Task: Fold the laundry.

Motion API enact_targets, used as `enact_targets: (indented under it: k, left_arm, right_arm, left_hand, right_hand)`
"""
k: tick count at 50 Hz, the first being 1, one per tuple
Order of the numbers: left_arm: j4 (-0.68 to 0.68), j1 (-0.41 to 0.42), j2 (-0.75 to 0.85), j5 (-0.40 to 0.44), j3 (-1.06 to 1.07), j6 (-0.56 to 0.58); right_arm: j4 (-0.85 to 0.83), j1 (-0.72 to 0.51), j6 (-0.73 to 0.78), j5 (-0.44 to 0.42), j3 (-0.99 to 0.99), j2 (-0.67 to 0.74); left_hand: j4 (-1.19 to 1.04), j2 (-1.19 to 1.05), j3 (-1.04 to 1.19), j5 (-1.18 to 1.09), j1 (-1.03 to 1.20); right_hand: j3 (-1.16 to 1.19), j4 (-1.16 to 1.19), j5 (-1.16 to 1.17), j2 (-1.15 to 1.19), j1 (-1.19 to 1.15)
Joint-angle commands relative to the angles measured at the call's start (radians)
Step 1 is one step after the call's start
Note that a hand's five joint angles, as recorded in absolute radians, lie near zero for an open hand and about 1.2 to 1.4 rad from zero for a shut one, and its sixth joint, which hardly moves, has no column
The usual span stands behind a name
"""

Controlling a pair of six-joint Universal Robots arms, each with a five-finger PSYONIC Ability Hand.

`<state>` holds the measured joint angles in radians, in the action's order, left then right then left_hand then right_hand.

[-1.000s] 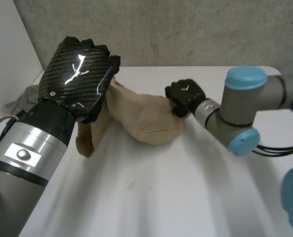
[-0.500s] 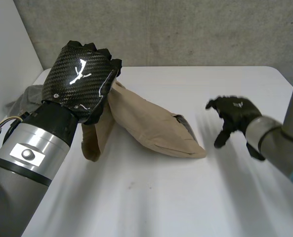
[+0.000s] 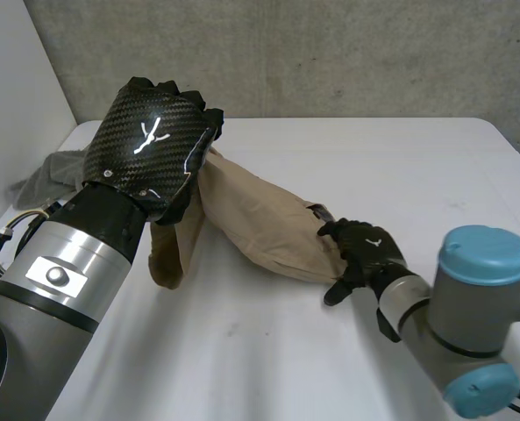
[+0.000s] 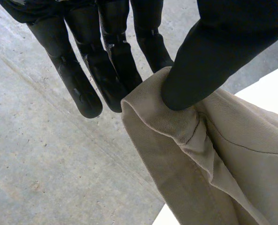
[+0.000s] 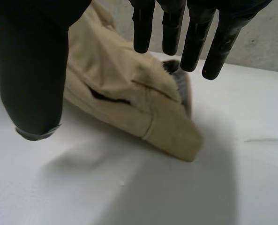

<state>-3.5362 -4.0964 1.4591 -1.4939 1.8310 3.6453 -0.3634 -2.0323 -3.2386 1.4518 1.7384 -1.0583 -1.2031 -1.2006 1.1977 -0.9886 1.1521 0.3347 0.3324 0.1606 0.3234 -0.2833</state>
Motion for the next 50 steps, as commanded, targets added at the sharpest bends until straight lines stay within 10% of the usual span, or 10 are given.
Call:
enact_targets:
  k: [1, 4, 14, 25, 47, 50]
  left_arm:
    - [0.000, -0.001, -0.003, 0.000, -0.001, -0.004]
    - [-0.001, -0.001, -0.008, 0.000, -0.001, -0.004]
    - [0.011, -0.013, -0.016, 0.001, 0.008, -0.001]
    - [0.184, -0.101, 0.024, 0.006, 0.066, -0.004]
    - [0.433, -0.061, 0.254, 0.009, 0.096, -0.007]
    - [0.442, -0.061, 0.221, 0.009, 0.097, -0.007]
  right_arm:
    - [-0.005, -0.037, 0.003, 0.030, -0.097, 0.103]
    - [-0.035, -0.032, 0.003, 0.054, -0.105, 0.095]
    - [0.016, 0.033, 0.166, 0.027, -0.105, -0.162]
    - [0.656, 0.156, 0.868, -0.159, -0.105, -0.469]
    - [0.802, 0.153, 0.953, -0.139, 0.121, -0.338]
    - [0.807, 0.158, 0.953, -0.142, 0.110, -0.382]
  left_hand:
    - [-0.193, -0.196, 0.199, -0.233, 0.244]
    - [-0.193, -0.196, 0.199, -0.233, 0.244]
    - [-0.193, -0.196, 0.199, -0.233, 0.244]
    - [-0.193, -0.196, 0.199, -0.233, 0.244]
    - [-0.193, -0.196, 0.199, -0.233, 0.244]
    - [-0.193, -0.196, 0.199, -0.233, 0.244]
  right_hand:
    - [0.480, 0.482, 0.480, 0.491, -0.531]
    - [1.059, 1.061, 1.058, 1.070, -1.110]
    - [1.062, 1.064, 1.061, 1.073, -1.113]
    - [1.062, 1.064, 1.061, 1.073, -1.113]
    - [1.062, 1.064, 1.061, 1.073, -1.113]
    - [0.753, 0.756, 0.753, 0.765, -0.805]
